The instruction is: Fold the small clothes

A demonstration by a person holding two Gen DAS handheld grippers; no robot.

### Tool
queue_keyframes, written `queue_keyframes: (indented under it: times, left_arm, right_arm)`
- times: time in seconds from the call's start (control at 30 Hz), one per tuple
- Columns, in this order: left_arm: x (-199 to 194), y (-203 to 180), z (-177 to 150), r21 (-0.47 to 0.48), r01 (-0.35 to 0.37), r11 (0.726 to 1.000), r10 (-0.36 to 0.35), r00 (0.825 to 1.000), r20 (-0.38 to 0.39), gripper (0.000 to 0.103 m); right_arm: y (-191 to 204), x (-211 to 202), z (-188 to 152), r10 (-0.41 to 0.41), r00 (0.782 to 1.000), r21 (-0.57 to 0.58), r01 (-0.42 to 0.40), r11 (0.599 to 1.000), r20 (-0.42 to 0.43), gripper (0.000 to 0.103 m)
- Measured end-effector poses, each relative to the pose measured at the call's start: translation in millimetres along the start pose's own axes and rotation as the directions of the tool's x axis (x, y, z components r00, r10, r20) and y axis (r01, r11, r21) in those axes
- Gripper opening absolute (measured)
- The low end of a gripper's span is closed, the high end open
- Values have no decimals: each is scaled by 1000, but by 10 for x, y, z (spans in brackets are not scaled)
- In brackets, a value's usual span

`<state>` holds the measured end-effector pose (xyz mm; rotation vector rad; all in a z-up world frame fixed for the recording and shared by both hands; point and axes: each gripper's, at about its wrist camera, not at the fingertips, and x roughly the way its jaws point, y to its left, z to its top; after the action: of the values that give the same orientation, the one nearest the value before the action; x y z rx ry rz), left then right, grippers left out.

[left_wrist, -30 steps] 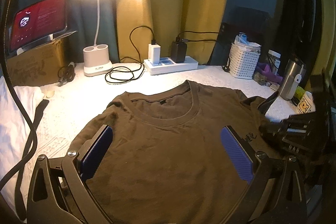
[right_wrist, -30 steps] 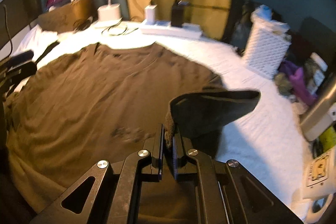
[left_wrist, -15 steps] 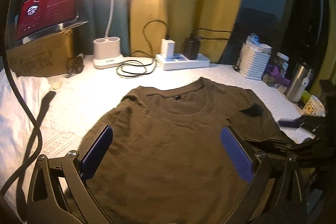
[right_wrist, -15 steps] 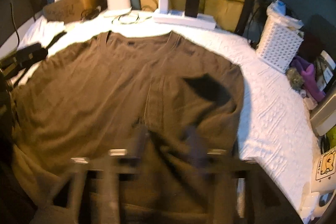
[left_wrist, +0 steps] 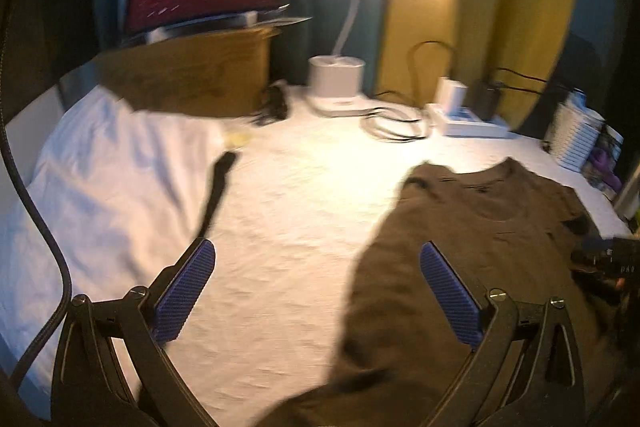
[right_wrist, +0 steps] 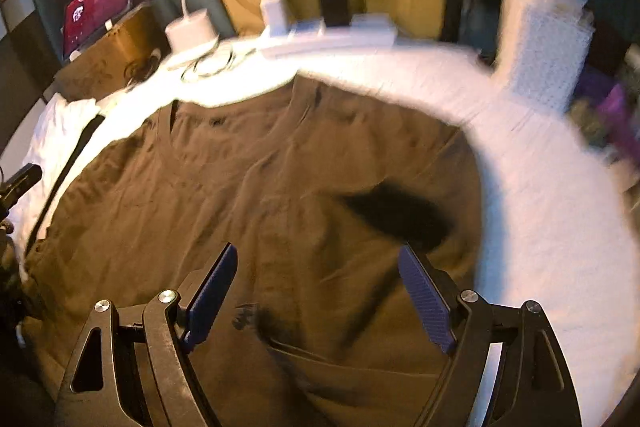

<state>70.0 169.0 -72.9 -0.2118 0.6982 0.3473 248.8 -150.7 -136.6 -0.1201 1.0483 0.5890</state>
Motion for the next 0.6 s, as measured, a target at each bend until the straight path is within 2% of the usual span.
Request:
queue_keyframes:
  times: [0.03,0.13,0.27,0.3,0.43,0.47,0.6]
  left_arm:
    - [25,75,-4,-6,-3,1000,3,1000,-13,101]
    - [147,301,-41,-23,-11,1000,9,997,-71,101]
    - [303,424,-129,-9,17,1000,-18,988,-153,100]
    - [315,419,-158,-5,39,999,-39,986,-164,99]
    - [372,315,-268,2,151,989,-147,965,-216,81]
    - [382,287,-298,-3,185,983,-181,957,-226,79]
    - [334,86,-361,54,243,969,-225,948,-226,76]
  right_arm:
    - [83,4,1,-23,1000,-26,24,999,14,85]
    - [224,-16,23,-13,1000,-34,13,999,16,85]
    - [412,-85,75,-43,998,-67,47,997,55,85]
    - [475,-95,86,-39,997,-82,44,996,64,85]
    - [824,-42,135,-33,998,-178,43,983,61,85]
    - [862,-17,140,-35,998,-186,45,982,57,85]
    - [865,47,128,-46,998,-167,52,985,39,85]
